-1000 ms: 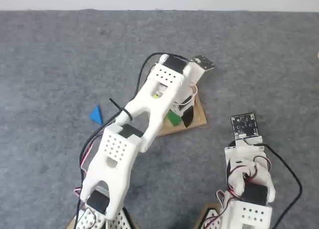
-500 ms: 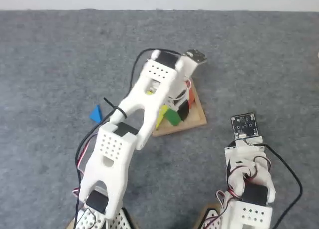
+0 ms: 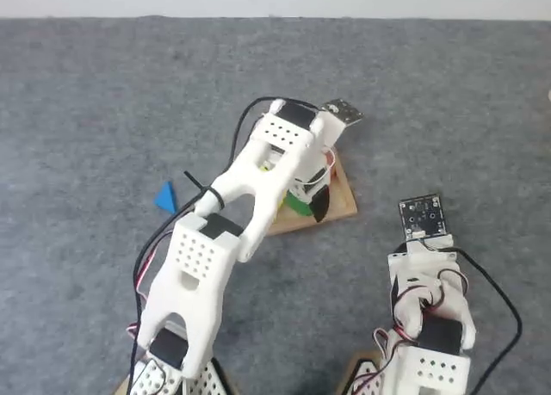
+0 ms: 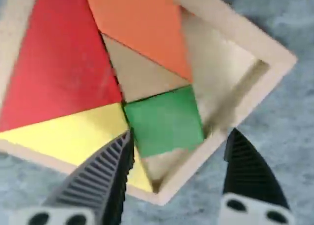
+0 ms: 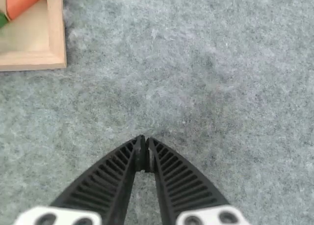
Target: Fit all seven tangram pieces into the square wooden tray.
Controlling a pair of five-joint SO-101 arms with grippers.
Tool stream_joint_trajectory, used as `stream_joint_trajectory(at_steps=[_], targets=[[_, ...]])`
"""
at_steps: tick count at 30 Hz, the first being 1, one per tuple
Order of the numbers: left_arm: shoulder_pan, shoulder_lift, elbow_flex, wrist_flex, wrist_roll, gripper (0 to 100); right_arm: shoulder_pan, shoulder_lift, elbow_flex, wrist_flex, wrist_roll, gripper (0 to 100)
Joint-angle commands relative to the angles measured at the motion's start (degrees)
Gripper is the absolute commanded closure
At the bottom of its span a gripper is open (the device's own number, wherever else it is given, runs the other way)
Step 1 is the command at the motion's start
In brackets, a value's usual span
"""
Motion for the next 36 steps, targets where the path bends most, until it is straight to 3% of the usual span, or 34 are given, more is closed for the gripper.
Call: stream_joint_trajectory(at_steps=[1,6,10,18,22,25,31,34,36], targets=[[1.2,-0.2,-0.3,0.2,0.4,71,0.6,-0.7,-1.0,-1.5,1.0,99.2],[2.9,-0.6,-1.6,0.4,1.5,71,0.7,-0.7,-1.0,-1.5,1.0,99.2],[0.4,-4.0,-4.6,0.9,1.6,71,0.7,-0.7,-1.0,-1.4,1.0,99.2],[-7.0,-20.0,-4.8,4.8,0.2,71,0.7,-0.7,-1.0,-1.5,1.0,99.2],[-5.8,-29.9,3.3,4.8,0.0,73,0.7,-0.7,-1.0,-1.5,1.0,99.2],[-3.1,-39.8,18.5,-1.5,-1.5,77,0.7,-0.7,-1.0,-1.5,1.0,99.2],[-3.5,-62.8,55.9,-24.4,-1.7,77,0.6,-0.7,-1.0,-1.5,1.0,99.2],[-3.9,-70.2,66.1,-35.3,-2.6,77,0.5,-0.7,-1.0,-1.5,1.0,99.2],[-3.4,-71.0,67.9,-38.5,-3.7,77,0.5,-0.7,-1.0,-1.5,1.0,99.2]])
